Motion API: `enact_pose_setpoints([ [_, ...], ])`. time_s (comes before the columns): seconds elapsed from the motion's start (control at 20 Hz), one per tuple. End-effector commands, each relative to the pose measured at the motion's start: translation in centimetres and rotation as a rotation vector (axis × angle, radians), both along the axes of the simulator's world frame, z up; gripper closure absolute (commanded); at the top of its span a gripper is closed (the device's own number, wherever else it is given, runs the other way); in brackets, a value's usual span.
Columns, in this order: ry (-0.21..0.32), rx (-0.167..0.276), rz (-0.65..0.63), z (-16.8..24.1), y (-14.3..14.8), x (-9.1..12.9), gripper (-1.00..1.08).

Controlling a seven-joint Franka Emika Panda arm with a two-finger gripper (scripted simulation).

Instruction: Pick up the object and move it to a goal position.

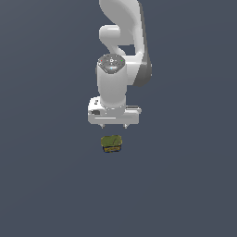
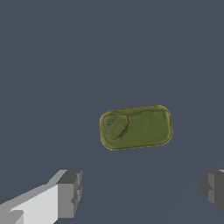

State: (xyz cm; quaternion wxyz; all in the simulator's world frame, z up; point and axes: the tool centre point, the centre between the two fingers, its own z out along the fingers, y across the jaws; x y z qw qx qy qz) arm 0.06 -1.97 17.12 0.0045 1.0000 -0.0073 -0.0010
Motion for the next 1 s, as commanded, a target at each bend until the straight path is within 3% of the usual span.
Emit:
enact_pose_setpoints([
  [0.0, 0.000, 0.001, -0.029, -0.1, 0.0, 0.0, -0.92],
  [0.4, 0.001, 0.006, -0.184, -0.9, -0.1, 0.3, -0.92],
  [0.95, 0.003, 0.011, -0.492, -2.2, -0.4, 0.8, -0.92],
])
